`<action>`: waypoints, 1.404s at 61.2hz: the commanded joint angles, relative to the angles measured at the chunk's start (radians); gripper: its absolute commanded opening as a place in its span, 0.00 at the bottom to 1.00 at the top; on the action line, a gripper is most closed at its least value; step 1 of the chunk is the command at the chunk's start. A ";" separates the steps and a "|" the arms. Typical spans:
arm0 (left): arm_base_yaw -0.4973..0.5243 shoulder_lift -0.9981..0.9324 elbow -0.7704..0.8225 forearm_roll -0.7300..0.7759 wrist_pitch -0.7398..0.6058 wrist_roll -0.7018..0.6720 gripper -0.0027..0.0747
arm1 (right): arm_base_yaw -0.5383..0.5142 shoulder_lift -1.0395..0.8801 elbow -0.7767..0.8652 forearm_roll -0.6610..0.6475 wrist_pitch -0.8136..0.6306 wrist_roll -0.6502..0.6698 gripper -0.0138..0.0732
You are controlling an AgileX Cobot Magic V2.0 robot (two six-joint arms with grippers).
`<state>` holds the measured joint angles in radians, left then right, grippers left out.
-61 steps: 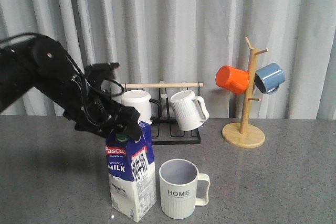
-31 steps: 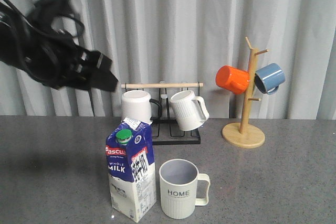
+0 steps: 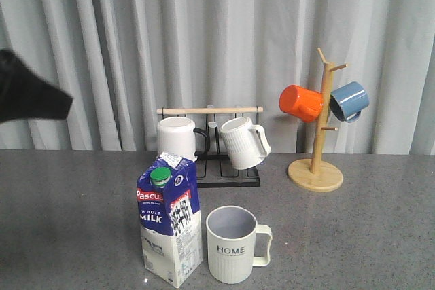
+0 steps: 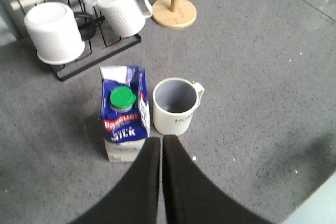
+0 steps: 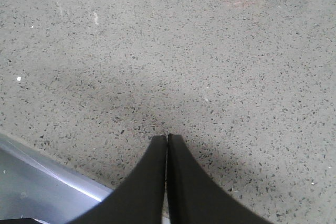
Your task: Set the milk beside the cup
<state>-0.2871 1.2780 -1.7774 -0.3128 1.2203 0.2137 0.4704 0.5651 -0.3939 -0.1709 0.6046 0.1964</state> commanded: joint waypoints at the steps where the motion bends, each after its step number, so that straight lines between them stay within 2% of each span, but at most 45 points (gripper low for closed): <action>1: -0.004 -0.143 0.129 -0.022 -0.173 0.003 0.02 | 0.000 0.001 -0.024 -0.014 -0.061 -0.002 0.15; 13: -0.004 -0.437 0.459 -0.025 -0.374 -0.035 0.02 | 0.000 0.001 -0.024 -0.014 -0.061 -0.003 0.15; 21: -0.004 -0.629 0.619 -0.026 -0.381 -0.077 0.02 | 0.000 0.001 -0.024 -0.014 -0.061 -0.003 0.15; 28: -0.004 -0.773 0.695 -0.026 -0.347 -0.077 0.02 | 0.000 0.001 -0.024 -0.014 -0.061 -0.003 0.15; 36: -0.004 -0.892 0.713 -0.020 -0.337 -0.071 0.02 | 0.000 0.001 -0.024 -0.014 -0.061 -0.003 0.15; 47: -0.004 -1.004 0.735 0.080 -0.315 -0.013 0.02 | 0.000 0.001 -0.024 -0.013 -0.061 -0.002 0.15; 55: -0.004 -1.072 0.842 0.148 -0.375 -0.011 0.02 | 0.000 0.001 -0.024 -0.013 -0.061 -0.002 0.15; 66: -0.004 -1.126 1.084 0.192 -0.683 -0.012 0.02 | 0.000 0.001 -0.024 -0.013 -0.061 -0.002 0.15; 75: 0.029 -1.132 1.367 0.274 -1.064 -0.016 0.02 | 0.000 0.001 -0.024 -0.013 -0.061 -0.002 0.15; 82: 0.080 -1.132 1.573 0.258 -1.365 -0.102 0.03 | 0.000 0.001 -0.024 -0.013 -0.061 -0.002 0.15; 86: 0.115 -1.132 1.666 0.258 -1.474 -0.155 0.03 | 0.000 0.001 -0.024 -0.014 -0.061 -0.003 0.15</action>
<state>-0.2097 0.1301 -0.2042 -0.0507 0.0064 0.1391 0.4704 0.5651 -0.3939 -0.1709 0.6046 0.1964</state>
